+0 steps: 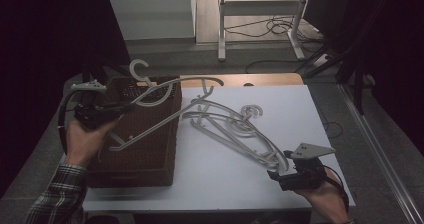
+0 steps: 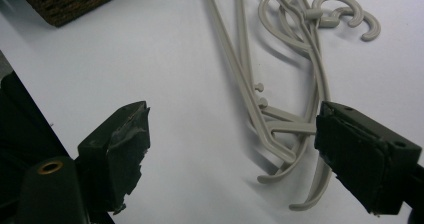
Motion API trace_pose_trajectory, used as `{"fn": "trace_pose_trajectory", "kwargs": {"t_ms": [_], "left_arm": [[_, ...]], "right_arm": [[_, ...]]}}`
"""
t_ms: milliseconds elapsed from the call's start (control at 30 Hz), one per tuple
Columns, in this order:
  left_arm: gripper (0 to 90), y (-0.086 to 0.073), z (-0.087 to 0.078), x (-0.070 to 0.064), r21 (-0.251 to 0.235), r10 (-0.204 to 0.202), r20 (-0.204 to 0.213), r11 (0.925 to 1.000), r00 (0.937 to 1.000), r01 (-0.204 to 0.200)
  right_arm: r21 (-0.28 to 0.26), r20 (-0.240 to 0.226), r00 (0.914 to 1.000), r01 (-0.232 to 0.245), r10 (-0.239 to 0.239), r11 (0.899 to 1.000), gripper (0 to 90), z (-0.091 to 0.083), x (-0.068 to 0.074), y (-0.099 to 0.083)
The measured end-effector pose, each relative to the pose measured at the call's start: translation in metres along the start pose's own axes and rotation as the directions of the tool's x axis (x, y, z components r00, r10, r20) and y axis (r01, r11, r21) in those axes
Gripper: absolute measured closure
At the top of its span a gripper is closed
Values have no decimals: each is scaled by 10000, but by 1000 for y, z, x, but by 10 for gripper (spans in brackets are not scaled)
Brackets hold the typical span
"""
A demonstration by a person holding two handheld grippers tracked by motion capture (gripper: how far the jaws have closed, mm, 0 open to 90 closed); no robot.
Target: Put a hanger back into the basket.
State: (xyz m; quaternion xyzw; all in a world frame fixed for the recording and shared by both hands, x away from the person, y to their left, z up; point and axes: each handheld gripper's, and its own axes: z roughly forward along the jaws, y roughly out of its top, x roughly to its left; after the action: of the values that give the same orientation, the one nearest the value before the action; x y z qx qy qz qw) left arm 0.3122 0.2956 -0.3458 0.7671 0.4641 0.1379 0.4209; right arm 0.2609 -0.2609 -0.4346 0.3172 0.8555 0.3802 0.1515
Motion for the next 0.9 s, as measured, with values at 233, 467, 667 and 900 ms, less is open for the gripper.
{"fn": "trace_pose_trajectory", "kwargs": {"t_ms": [233,467,667,900], "left_arm": [[814,-21,-12,20,-372,-577,-787,9978,9952,549],[814,-37,-17,38,-607,-942,-1502,9945,9842,859],[814,-47,-17,51,-737,-859,-1964,9946,9768,726],[813,-59,-11,64,-814,-939,-2427,9938,9655,762]], "right_arm": [[184,15,10000,-53,53,9998,151,4,2,-7],[291,-27,9999,-147,148,9995,152,7,2,-10],[415,-11,10000,-55,56,9991,153,10,2,-11],[425,-28,10000,-47,49,9991,158,10,2,-12]]}}
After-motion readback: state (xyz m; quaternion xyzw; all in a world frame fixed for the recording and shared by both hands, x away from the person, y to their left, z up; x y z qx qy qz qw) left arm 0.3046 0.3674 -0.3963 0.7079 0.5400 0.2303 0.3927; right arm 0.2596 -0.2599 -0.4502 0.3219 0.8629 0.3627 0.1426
